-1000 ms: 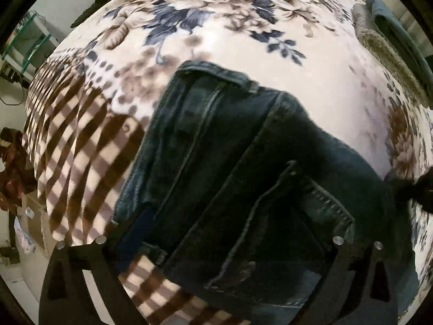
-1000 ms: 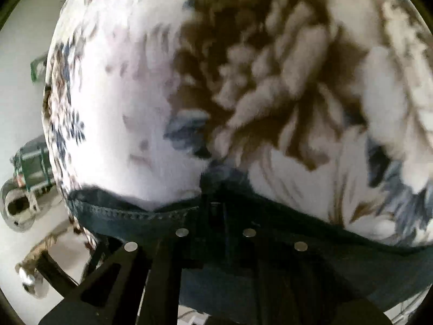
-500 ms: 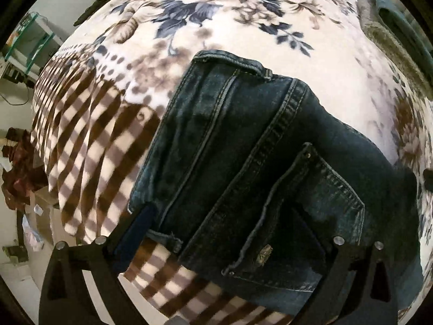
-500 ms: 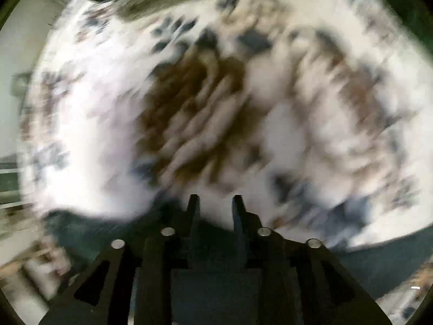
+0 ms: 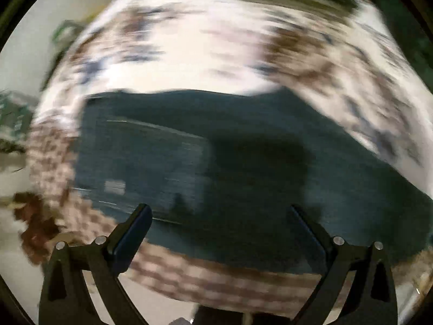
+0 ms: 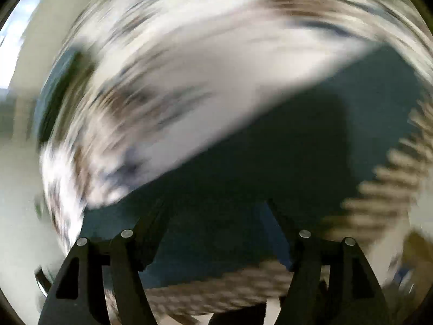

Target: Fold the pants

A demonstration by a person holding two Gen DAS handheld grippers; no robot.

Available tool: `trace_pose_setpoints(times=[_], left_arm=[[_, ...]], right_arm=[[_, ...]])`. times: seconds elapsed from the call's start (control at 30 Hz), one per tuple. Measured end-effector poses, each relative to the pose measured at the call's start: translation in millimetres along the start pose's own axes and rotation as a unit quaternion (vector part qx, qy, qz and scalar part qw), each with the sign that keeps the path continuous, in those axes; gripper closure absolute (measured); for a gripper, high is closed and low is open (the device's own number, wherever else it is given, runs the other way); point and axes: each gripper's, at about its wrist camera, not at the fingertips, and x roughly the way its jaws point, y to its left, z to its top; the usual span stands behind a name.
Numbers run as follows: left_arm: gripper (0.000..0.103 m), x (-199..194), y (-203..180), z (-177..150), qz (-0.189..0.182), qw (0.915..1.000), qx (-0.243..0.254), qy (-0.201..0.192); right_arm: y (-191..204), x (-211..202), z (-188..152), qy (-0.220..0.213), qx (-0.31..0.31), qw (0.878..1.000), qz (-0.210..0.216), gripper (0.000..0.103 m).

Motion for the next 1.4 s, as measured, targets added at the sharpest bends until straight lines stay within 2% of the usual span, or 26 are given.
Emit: trace_pose_setpoints(times=[0.07, 0.17, 0.27, 0.33, 0.43, 0.57, 0.67, 0.73, 0.8, 0.83, 0.87, 0.97, 1.07, 1.17, 1.3, 1.4], left_arm=[[0.001, 3, -51, -7, -0.025, 0.9991, 0.034, 0.004], [0.001, 15, -119, -13, -0.053, 0.9955, 0.077, 0.011], [0.001, 40, -162, -16, -0.085, 0.9915, 0.083, 0.053], [0.0, 59, -170, -15, -0.07, 0.992, 0.074, 0.074], [0.0, 72, -175, -11, -0.067, 0.992, 0.076, 0.076], [0.0, 76, -173, -9, -0.074, 0.9912, 0.081, 0.074], [0.0, 80, -172, -9, -0.07, 0.9925, 0.078, 0.063], [0.0, 83, -170, -13, -0.063, 0.9943, 0.069, 0.053], [0.0, 87, -167, -18, -0.055, 0.9946, 0.067, 0.057], [0.0, 89, -167, -18, -0.054, 0.9946, 0.063, 0.062], [0.0, 88, -168, -19, -0.053, 0.9944, 0.062, 0.067], [0.0, 82, -170, -14, -0.059, 0.9946, 0.048, 0.07], [0.0, 62, -159, -11, -0.085, 0.9947, 0.026, 0.05], [0.0, 37, -146, -8, -0.077, 0.9966, 0.021, 0.019], [0.0, 5, -116, -7, -0.07, 0.9974, 0.006, -0.014], [0.0, -15, -74, -7, -0.066, 0.9971, -0.006, -0.037]], right_arm=[[-78, -23, 5, -0.028, 0.072, 0.997, -0.001, 0.032], [-165, -38, 17, -0.071, 0.141, 0.987, 0.023, 0.031], [-217, -27, 39, -0.088, 0.156, 0.98, 0.084, 0.031], [-230, -13, 53, -0.101, 0.144, 0.978, 0.112, 0.031], [-223, 7, 67, -0.111, 0.129, 0.976, 0.139, 0.032], [-215, 25, 82, -0.135, 0.154, 0.957, 0.207, 0.037], [-206, 45, 88, -0.126, 0.17, 0.941, 0.265, 0.036], [-205, 52, 91, -0.129, 0.177, 0.937, 0.271, 0.037], [-203, 50, 90, -0.14, 0.182, 0.939, 0.257, 0.063], [-202, 51, 90, -0.14, 0.188, 0.94, 0.25, 0.084], [-204, 50, 88, -0.143, 0.197, 0.939, 0.243, 0.093], [-203, 30, 80, -0.158, 0.188, 0.943, 0.227, 0.095], [-174, -5, 75, -0.179, 0.148, 0.947, 0.223, 0.096], [-138, -44, 63, -0.198, 0.095, 0.95, 0.221, 0.096], [-59, -82, 35, -0.207, 0.02, 0.953, 0.223, 0.096], [8, -93, 3, -0.197, -0.034, 0.955, 0.221, 0.096]])
